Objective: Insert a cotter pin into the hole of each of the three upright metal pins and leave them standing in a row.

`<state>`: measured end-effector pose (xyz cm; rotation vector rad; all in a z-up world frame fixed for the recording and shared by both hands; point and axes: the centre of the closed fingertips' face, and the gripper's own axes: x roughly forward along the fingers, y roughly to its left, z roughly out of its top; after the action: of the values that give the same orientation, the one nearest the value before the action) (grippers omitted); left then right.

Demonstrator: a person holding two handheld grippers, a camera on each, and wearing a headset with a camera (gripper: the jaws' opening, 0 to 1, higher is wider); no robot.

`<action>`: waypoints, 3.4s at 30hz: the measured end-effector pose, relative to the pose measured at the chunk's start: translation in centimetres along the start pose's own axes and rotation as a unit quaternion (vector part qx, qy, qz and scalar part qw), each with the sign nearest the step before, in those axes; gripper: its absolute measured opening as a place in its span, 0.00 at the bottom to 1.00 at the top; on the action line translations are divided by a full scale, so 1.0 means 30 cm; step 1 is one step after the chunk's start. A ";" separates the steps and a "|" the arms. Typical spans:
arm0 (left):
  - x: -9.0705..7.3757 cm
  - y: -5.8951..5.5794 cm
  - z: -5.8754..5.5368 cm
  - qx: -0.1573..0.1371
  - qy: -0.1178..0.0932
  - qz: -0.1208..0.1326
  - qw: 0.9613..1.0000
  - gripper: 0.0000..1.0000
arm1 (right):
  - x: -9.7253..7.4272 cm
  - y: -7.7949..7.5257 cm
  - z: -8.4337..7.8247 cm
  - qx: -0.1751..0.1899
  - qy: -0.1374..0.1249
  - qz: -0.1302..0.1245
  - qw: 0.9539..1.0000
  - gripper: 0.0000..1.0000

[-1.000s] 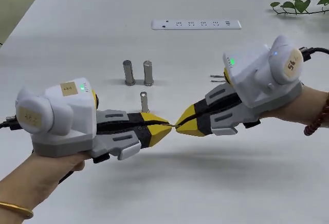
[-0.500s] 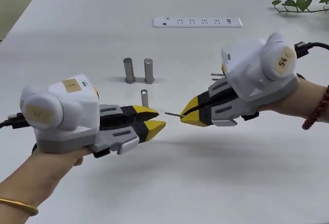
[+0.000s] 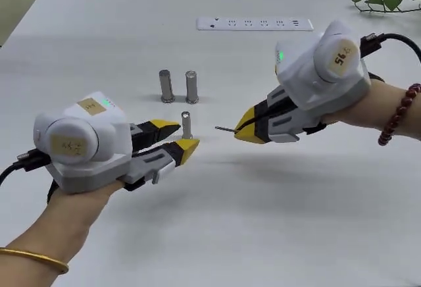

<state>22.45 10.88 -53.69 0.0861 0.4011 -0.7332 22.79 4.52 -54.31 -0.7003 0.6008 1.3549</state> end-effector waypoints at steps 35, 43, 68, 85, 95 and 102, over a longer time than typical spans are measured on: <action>0.154 0.112 -0.087 -0.007 0.036 0.061 0.997 0.14 | 0.117 -0.080 0.036 -0.013 0.020 -0.003 1.000 0.00; 0.161 0.119 -0.101 -0.011 0.038 0.060 0.997 0.09 | 0.140 -0.084 0.042 -0.014 0.016 0.002 1.000 0.00; 0.169 0.120 -0.113 -0.014 0.035 0.060 0.997 0.06 | 0.178 -0.096 0.047 -0.019 0.015 0.007 1.000 0.00; 0.171 0.122 -0.113 -0.007 0.035 0.062 0.997 0.05 | 0.193 -0.107 0.076 -0.056 0.020 0.002 0.998 0.00; 0.172 0.121 -0.113 -0.004 0.036 0.062 0.997 0.05 | 0.212 -0.106 0.107 -0.062 0.013 0.004 0.998 0.00; 0.172 0.124 -0.113 0.000 0.036 0.069 0.997 0.05 | 0.218 -0.106 0.121 -0.054 0.008 -0.003 0.998 0.00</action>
<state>27.29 11.09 -59.03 0.1395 0.4601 -0.5958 26.72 11.30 -56.43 -0.8009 0.5403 1.3846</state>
